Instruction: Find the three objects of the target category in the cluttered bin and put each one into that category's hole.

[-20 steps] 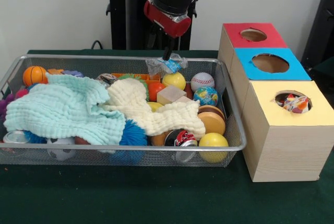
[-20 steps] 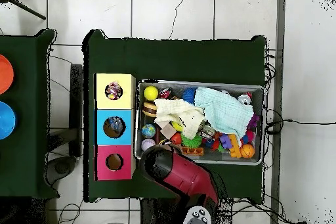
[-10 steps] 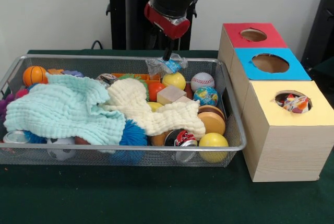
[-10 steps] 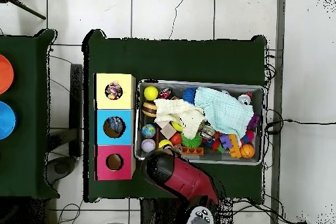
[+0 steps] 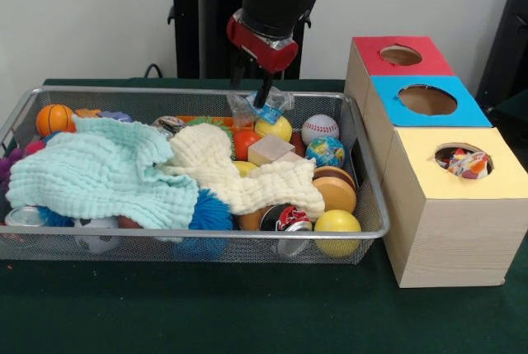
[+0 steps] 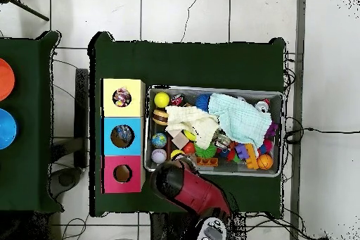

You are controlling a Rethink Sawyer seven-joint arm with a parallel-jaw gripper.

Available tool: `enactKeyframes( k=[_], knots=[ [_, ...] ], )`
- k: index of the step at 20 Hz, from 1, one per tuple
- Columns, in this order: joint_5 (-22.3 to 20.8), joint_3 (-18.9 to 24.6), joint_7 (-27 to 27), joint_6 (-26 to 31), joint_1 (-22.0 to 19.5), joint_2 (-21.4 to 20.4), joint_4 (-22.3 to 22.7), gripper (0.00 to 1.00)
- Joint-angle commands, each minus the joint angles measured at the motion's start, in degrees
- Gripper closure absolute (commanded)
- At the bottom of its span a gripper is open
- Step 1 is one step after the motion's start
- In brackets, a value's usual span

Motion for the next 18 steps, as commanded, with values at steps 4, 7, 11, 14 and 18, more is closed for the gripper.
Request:
enactKeyframes(
  k=[4,7,11,14,18],
  knots=[
    [3.5,9.6,14.0,-3.1,-1.4,3.7,4.5,0.00],
    [4.1,9.7,13.8,-1.9,-1.4,2.7,4.6,0.00],
    [4.4,10.4,13.3,-2.2,-2.0,3.0,4.1,0.00],
    [4.2,11.2,12.9,-3.0,-2.8,3.6,4.0,0.00],
    [3.9,13.7,13.0,-4.9,-4.7,3.1,4.5,0.00]
  ],
)
